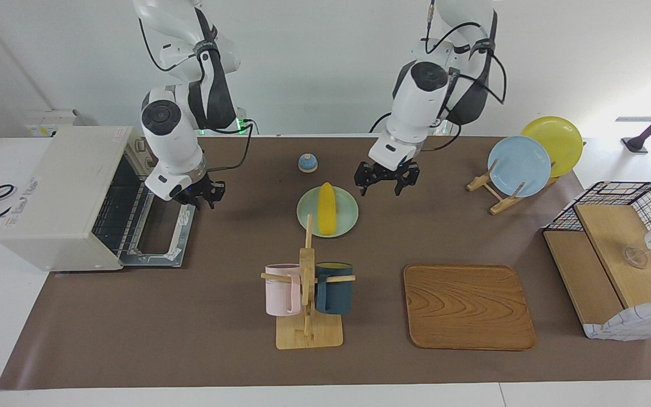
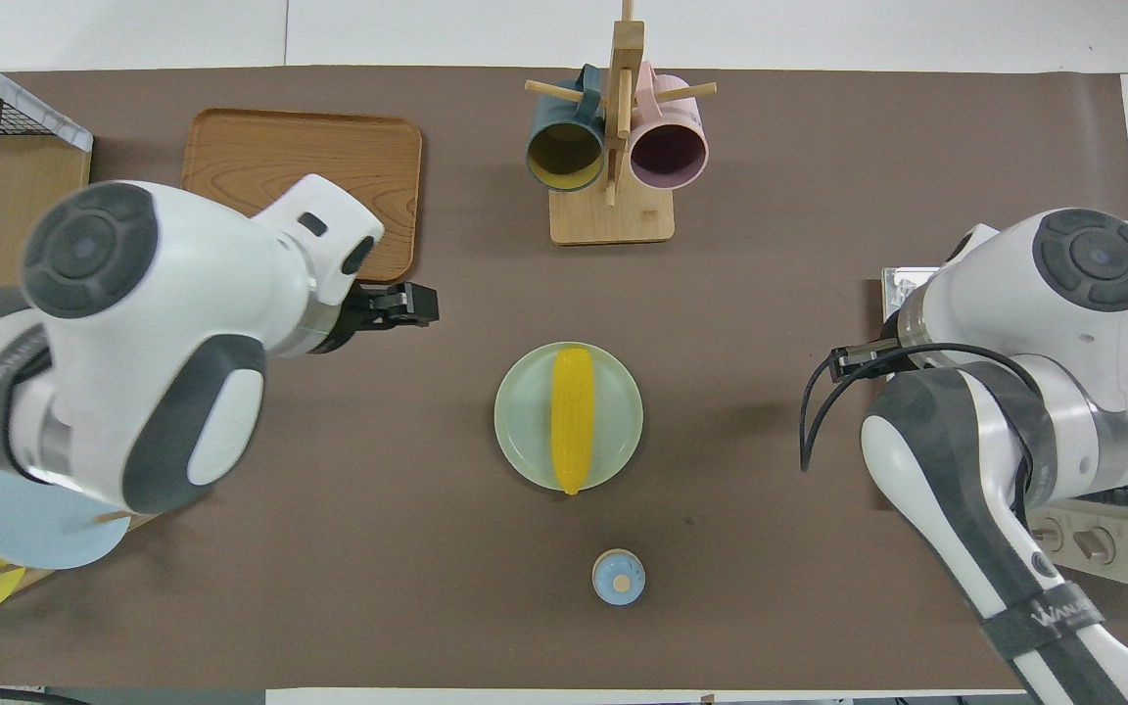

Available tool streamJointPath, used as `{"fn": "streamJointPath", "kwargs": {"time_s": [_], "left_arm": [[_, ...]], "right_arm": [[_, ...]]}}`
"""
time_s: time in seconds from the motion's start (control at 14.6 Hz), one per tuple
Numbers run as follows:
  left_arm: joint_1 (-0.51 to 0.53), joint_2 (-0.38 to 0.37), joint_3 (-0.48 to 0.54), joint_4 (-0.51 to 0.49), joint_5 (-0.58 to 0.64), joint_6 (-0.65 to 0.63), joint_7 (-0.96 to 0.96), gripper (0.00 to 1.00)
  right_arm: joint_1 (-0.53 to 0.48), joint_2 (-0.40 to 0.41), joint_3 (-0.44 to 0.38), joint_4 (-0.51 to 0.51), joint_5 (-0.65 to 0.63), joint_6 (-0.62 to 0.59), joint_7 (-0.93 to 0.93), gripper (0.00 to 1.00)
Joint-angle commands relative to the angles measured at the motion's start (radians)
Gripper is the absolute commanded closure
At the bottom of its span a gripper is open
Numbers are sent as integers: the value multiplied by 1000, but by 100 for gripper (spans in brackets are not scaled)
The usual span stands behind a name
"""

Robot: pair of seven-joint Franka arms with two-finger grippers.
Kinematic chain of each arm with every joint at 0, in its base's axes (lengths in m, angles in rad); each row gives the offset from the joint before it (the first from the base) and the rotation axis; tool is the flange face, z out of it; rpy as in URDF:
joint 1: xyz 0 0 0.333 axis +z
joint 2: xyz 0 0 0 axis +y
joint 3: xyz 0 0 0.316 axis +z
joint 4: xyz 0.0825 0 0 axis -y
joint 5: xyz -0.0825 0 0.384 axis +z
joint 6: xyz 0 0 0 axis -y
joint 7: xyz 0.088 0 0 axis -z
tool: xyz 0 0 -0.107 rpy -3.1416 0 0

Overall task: Put corn in oven
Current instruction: 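Release the corn on the plate and withdraw the left gripper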

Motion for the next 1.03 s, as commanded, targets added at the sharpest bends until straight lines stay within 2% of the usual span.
{"fn": "streamJointPath", "kwargs": {"time_s": [0.0, 0.21, 0.48, 0.69, 0.89, 0.96], "left_arm": [[147, -25, -8, 68, 8, -110, 139, 0], [245, -41, -8, 99, 79, -161, 242, 0], [295, -94, -7, 85, 80, -268, 360, 0], [316, -131, -7, 70, 83, -320, 365, 0], [310, -159, -8, 68, 85, -351, 362, 0], [307, -163, -8, 68, 85, -354, 360, 0]], "right_arm": [[83, -61, 12, 2, -8, -10, -1, 0], [158, -72, 26, 47, -5, -39, 23, 0], [272, -11, 50, 203, 10, -138, 281, 0], [361, 150, 55, 405, 6, -249, 506, 0], [437, 268, 55, 488, 1, -201, 586, 0], [473, 332, 55, 551, -11, -204, 635, 0]]}}
